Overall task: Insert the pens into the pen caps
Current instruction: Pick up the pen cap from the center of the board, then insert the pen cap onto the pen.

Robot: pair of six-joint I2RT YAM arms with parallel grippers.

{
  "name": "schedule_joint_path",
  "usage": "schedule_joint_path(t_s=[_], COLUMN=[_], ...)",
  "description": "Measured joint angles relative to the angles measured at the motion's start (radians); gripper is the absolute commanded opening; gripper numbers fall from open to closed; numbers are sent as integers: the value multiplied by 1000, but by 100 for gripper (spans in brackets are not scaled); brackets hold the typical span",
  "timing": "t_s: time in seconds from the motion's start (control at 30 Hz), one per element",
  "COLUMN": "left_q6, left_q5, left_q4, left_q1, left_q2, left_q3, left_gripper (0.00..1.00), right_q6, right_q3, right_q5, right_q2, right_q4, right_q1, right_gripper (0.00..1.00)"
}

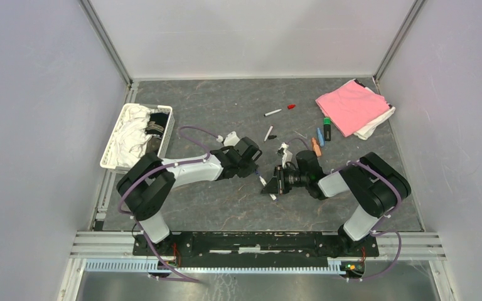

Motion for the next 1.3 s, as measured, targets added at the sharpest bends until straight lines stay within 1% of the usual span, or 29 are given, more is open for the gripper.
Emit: schedule_joint_path(t_s=[0.77,1.3], left_q6=[-12,-23], left_q5=[16,-3], left_q4=[0,-2], left_q1=[-8,-8], left_q2=[1,1], left_q3=[0,0], left_gripper=[2,2], right_q6=[-2,-11], right_q3=[22,37], right_q5=[4,4], right_q2=[10,11], right_q4=[-22,-49], right_q1=[3,5], right_gripper=[0,0])
